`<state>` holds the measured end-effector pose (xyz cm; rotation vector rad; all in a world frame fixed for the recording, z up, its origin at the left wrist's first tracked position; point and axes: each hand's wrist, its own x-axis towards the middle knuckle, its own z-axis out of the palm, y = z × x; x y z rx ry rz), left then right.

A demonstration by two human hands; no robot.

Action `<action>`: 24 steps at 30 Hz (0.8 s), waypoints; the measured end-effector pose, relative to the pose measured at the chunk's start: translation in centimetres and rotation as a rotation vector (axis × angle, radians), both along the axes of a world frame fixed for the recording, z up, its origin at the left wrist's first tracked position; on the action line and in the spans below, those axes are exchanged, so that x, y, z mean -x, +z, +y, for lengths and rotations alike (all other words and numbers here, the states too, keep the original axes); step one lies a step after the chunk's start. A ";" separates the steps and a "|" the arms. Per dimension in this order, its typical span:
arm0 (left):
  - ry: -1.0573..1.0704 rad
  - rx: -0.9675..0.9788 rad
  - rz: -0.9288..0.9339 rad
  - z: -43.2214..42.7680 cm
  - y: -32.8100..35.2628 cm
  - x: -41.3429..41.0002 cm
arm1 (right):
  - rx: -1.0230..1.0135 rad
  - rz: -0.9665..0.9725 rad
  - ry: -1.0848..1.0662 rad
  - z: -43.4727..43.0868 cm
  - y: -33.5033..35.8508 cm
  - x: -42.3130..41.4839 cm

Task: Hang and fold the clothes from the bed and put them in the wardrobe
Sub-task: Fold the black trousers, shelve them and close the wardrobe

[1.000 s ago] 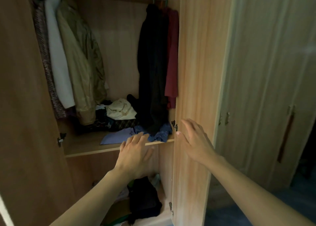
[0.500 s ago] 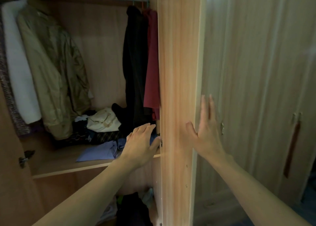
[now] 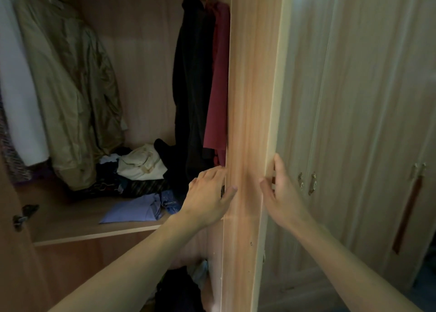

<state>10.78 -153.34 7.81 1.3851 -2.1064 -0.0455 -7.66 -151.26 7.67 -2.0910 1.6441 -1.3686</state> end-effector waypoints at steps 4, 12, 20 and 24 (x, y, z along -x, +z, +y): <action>-0.024 0.055 -0.020 -0.3 -0.6 -1.7 | 0.062 0.023 0.038 -0.7 -0.2 -2.8; 0.087 0.179 -0.152 0.0 -0.4 -6.9 | 0.099 -0.002 0.208 -3.6 -0.2 -11.2; 0.264 0.100 -0.249 -1.5 -1.2 -14.0 | 0.137 0.063 0.153 -6.7 0.1 -19.2; 0.280 0.052 -0.234 -2.6 -1.8 -16.6 | 0.133 0.052 0.143 -8.6 -0.1 -22.8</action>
